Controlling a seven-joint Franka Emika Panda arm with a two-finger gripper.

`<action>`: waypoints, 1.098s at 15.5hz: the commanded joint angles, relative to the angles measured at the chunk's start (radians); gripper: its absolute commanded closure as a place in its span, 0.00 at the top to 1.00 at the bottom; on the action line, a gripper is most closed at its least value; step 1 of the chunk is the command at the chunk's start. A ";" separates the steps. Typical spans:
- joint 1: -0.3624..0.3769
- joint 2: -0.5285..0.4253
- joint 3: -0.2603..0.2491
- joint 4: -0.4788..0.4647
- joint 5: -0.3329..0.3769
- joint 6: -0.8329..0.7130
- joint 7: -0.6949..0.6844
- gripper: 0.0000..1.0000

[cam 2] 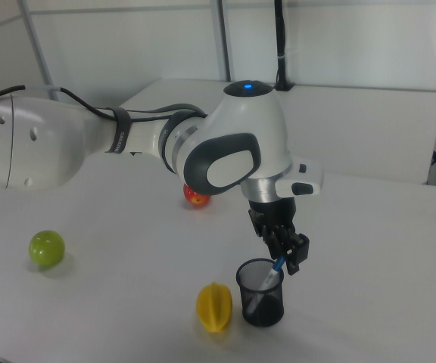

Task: Take marker pen
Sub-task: 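Close the gripper on the blue-capped white marker in the cup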

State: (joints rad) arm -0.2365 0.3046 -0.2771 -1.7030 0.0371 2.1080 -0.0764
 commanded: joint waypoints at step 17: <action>0.013 0.021 0.001 -0.003 0.112 0.021 -0.011 0.56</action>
State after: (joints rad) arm -0.2337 0.3233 -0.2744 -1.7038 0.1231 2.1080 -0.0764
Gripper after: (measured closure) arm 0.458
